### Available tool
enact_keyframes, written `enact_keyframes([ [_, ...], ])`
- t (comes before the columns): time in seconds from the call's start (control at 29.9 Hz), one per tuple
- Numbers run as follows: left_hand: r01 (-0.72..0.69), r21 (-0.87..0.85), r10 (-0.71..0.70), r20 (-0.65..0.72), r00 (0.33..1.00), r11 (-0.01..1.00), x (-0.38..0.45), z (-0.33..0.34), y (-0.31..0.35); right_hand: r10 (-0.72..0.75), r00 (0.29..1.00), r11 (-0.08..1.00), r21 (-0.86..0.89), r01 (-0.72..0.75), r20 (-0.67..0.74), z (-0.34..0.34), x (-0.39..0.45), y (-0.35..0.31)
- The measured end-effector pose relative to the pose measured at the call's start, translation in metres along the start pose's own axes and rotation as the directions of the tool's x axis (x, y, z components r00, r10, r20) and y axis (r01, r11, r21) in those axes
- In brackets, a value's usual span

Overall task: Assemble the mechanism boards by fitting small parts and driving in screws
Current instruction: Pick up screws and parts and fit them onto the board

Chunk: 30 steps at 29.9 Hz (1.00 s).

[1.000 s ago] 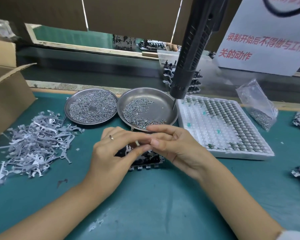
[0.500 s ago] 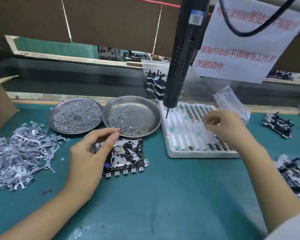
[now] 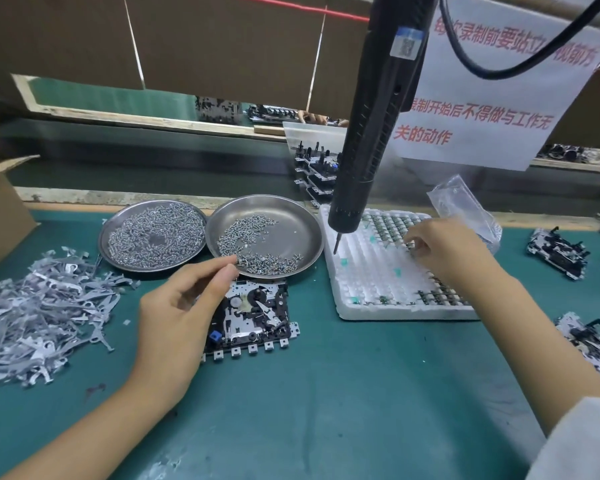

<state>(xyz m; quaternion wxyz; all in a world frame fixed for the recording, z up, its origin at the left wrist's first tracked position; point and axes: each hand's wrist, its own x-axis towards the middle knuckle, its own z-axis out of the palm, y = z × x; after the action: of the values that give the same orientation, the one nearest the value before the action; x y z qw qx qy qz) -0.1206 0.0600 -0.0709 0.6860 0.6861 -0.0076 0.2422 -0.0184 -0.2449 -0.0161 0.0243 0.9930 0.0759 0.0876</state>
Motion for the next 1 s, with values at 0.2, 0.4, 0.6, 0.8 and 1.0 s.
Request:
enact_keyframes([
  [0.2, -0.001, -0.009, 0.001, 0.009, 1.0, 1.0, -0.002, 0.0, 0.0, -0.102, 0.978, 0.737, 0.675, -0.051, 0.184, -0.037, -0.04, -0.032],
  [0.4, -0.013, -0.026, 0.015, 0.062, 0.998, 1.0, -0.006, 0.003, 0.001, -0.206, 0.973, 0.251, 0.966, -0.055, 0.109, -0.018, -0.062, -0.118],
  [0.6, -0.066, 0.022, 0.061, 0.168, 0.984, 0.998, -0.01, 0.002, -0.002, -0.117, 0.989, -0.052, 0.994, -0.098, 0.092, 0.005, -0.066, -0.144],
  [0.8, -0.101, 0.033, 0.091, 0.222, 0.971, 0.994, -0.009, 0.0, -0.005, -0.163, 0.981, -0.112, 0.986, -0.124, 0.105, 0.009, -0.069, -0.144],
  [1.0, -0.12, 0.056, 0.105, 0.217, 0.97, 0.991, -0.009, 0.001, -0.006, -0.177, 0.98, -0.13, 0.984, -0.118, 0.094, 0.01, -0.07, -0.146],
])
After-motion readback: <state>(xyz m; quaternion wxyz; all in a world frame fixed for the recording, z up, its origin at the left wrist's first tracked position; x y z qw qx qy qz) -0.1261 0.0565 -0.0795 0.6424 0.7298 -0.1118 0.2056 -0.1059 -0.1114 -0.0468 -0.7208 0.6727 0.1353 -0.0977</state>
